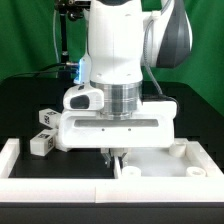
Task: Assemble one leg
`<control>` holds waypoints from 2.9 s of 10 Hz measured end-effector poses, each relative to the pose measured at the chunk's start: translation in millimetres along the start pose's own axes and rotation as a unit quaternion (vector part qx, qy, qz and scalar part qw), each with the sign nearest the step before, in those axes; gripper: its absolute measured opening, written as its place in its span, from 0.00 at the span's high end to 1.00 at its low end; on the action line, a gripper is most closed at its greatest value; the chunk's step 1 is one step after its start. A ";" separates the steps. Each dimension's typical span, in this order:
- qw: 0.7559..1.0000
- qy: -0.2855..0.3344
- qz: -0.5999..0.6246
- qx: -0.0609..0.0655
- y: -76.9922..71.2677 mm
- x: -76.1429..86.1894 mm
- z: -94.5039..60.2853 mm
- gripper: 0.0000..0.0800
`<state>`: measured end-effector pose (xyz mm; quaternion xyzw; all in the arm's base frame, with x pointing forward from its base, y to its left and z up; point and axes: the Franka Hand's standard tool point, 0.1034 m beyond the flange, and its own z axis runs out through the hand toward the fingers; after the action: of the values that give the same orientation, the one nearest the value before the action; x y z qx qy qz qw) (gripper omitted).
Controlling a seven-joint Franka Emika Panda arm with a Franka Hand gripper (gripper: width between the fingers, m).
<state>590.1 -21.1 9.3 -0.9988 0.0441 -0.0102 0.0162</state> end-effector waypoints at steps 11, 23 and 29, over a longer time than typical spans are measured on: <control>0.999 -0.015 -0.052 0.003 -6.9 -27.0 -60.6 0.21; 0.969 -0.029 -0.245 -0.003 -4.2 -113.4 -73.1 0.19; 0.956 -0.191 -0.222 -0.011 25.9 -175.7 -54.2 0.19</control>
Offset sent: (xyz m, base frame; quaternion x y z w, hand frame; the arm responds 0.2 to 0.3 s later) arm 0.0000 0.0000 0.0000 0.0000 0.0000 0.0000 1.0000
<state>411.7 -33.1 59.3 -0.9669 -0.1829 0.1779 0.0102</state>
